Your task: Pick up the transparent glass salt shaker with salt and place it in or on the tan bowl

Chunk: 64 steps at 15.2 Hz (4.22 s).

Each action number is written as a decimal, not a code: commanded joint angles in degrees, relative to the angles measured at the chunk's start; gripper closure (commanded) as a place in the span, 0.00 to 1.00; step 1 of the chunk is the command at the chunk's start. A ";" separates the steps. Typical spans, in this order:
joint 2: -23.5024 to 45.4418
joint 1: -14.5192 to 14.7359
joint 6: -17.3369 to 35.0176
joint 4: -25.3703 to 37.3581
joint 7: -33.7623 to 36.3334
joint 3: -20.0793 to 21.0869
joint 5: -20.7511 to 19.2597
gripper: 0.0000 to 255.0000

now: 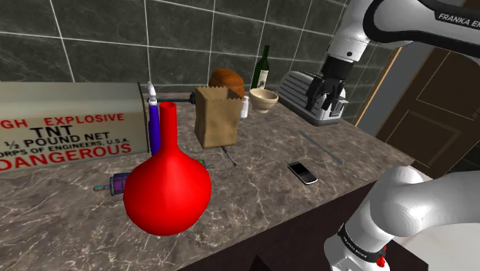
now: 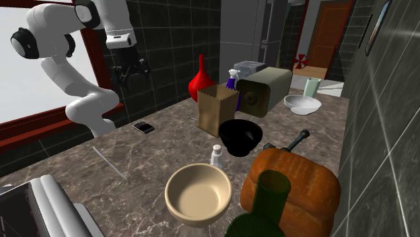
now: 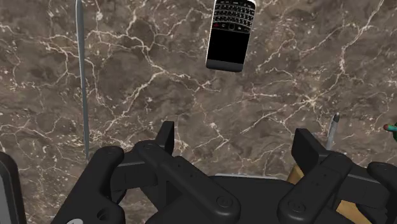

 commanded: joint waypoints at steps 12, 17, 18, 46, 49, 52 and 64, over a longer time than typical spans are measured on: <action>17.93 -0.27 19.69 3.03 -3.35 -3.34 -0.27 0.00; 27.33 -0.14 26.66 7.58 -5.13 -4.89 0.76 0.00; 29.27 -0.13 27.87 8.72 -5.53 -5.18 1.08 0.00; 58.51 -1.47 41.46 29.16 -11.73 -7.08 8.92 0.00; 58.50 -1.47 41.46 29.16 -11.73 -7.08 8.92 1.00; 58.52 -1.47 41.45 29.18 -11.73 -7.08 8.92 1.00; 57.26 -1.44 36.54 32.90 -10.81 -7.30 8.12 1.00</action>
